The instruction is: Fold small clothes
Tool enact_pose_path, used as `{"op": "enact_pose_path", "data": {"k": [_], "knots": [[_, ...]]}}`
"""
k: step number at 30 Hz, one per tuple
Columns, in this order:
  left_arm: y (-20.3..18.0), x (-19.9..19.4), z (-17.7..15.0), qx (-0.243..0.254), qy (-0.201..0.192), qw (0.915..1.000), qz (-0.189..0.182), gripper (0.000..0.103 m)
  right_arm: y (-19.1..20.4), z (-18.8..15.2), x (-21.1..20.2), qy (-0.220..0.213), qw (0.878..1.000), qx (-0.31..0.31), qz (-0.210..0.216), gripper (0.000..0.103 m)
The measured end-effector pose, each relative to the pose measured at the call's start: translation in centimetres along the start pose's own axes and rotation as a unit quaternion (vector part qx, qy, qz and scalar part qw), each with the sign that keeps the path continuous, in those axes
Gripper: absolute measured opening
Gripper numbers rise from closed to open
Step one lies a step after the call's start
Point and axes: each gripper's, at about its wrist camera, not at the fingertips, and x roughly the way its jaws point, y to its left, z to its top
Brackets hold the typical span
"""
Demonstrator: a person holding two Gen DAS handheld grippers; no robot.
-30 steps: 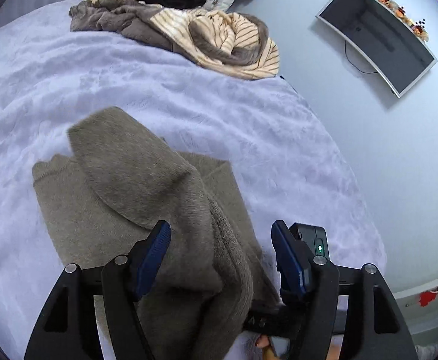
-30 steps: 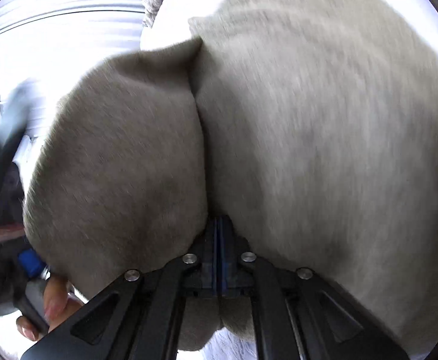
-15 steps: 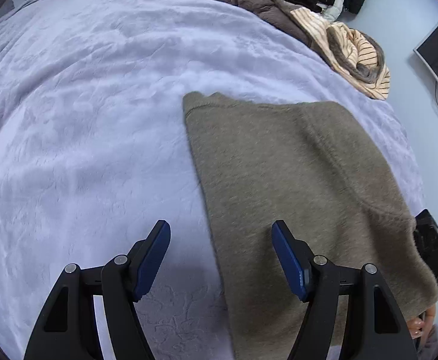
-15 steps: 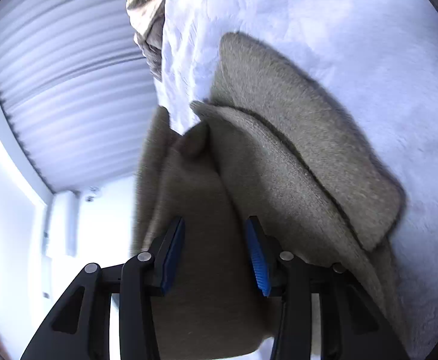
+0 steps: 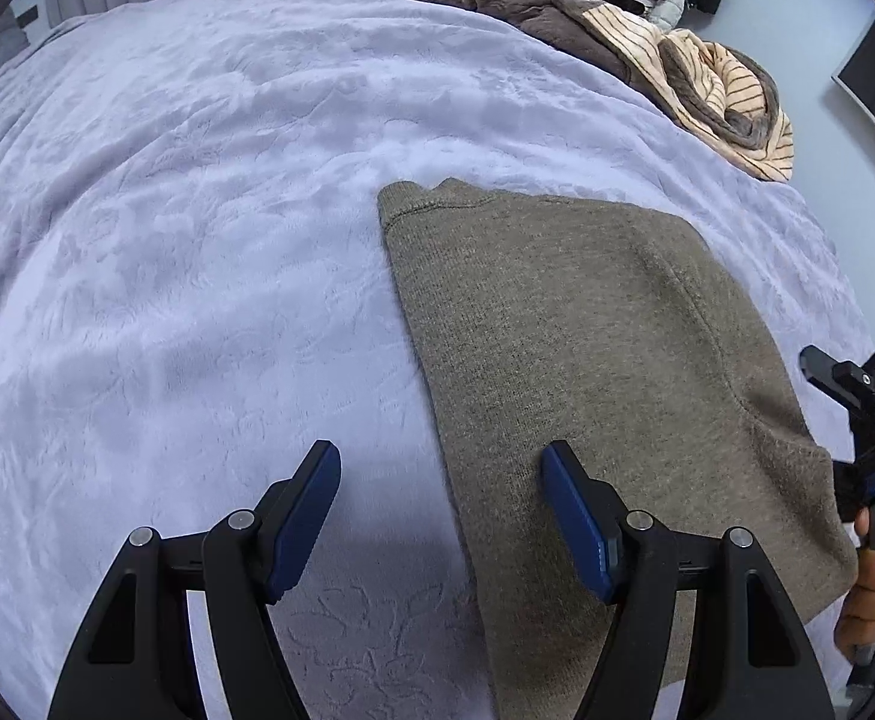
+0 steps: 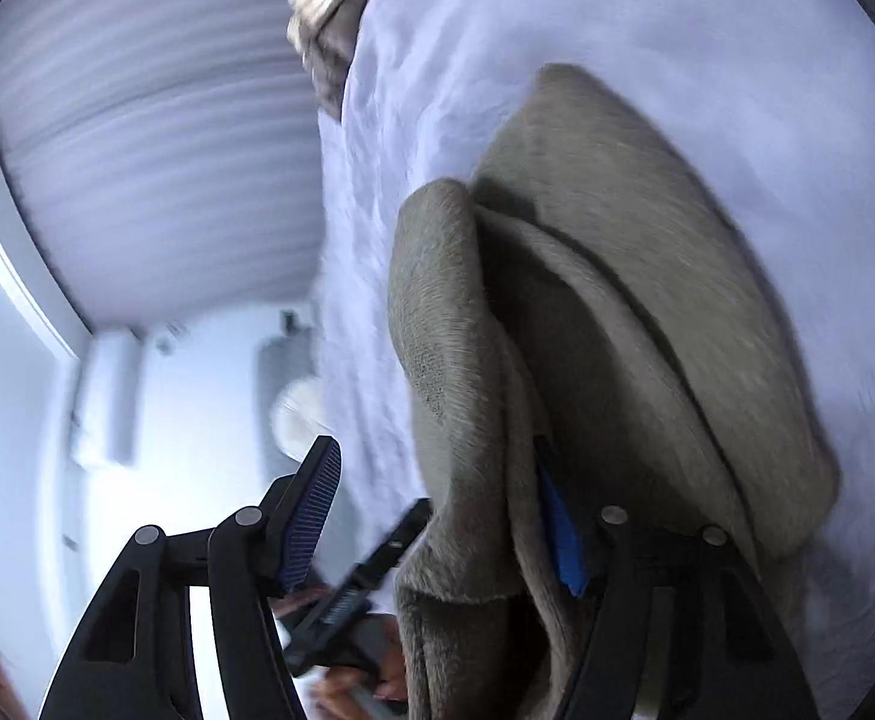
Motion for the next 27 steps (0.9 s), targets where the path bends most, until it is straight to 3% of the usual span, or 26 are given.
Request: {"op": "enact_pose_path", "data": {"k": [1,2,3,4,6,9,11,15,16,18,20,21,23,25,27], "knots": [[-0.1,0.1,0.1,0.007,-0.001,1.0000,0.002,0.071,1.1,0.2,0.4,0.009,0.999,-0.031,-0.041,0.059],[-0.2,0.3,0.3,0.014,-0.001,0.9999,0.003,0.071,2.1,0.5,1.1,0.018,0.993,-0.066,-0.092,0.045],[-0.3,0.5,0.5,0.019,0.001,0.9998,0.006,0.071,2.8,0.6,1.7,0.025,0.987,-0.089,-0.132,0.020],[-0.3,0.6,0.7,0.021,0.003,0.9998,0.006,0.071,3.4,0.6,2.1,0.032,0.981,-0.109,-0.159,0.016],[-0.6,0.0,1.2,0.021,0.001,0.9998,0.000,0.071,5.5,0.1,2.1,0.022,0.971,-0.155,-0.183,0.015],[-1.8,-1.4,1.5,0.037,-0.018,0.9986,-0.033,0.071,9.2,-0.3,0.6,-0.026,0.962,-0.229,-0.145,0.014],[-3.1,-1.3,1.5,0.057,-0.016,0.9975,-0.038,0.071,9.7,-1.0,-1.1,-0.052,0.956,-0.243,-0.154,0.014],[-4.2,2.3,0.6,0.063,0.032,0.9967,-0.040,0.072,4.6,0.8,-0.8,-0.052,0.961,-0.170,-0.214,0.015],[-4.0,2.8,0.4,0.050,0.035,0.9974,-0.038,0.085,2.4,1.0,-0.8,-0.037,0.962,-0.141,-0.230,0.015],[-3.1,3.0,0.0,0.019,0.033,0.9983,-0.044,0.089,0.0,1.2,-1.4,-0.036,0.971,-0.102,-0.214,0.016],[-2.4,2.9,-0.2,0.007,0.038,0.9979,-0.052,0.089,0.1,1.1,-2.1,-0.050,0.972,-0.096,-0.209,0.017],[-2.2,2.7,-0.2,0.007,0.041,0.9979,-0.051,0.089,0.3,0.6,-2.6,-0.053,0.966,-0.107,-0.230,0.022],[-2.0,1.9,-0.2,0.013,0.041,0.9983,-0.039,0.089,0.9,-0.2,-3.4,-0.048,0.958,-0.124,-0.255,0.023],[-1.8,0.5,-0.2,0.022,0.035,0.9988,-0.028,0.089,1.6,-0.3,-3.8,-0.045,0.956,-0.123,-0.261,0.027],[-1.4,-0.7,-0.5,0.024,0.034,0.9981,-0.046,0.089,2.4,-1.5,-5.7,-0.047,0.965,-0.122,-0.227,0.032]]}}
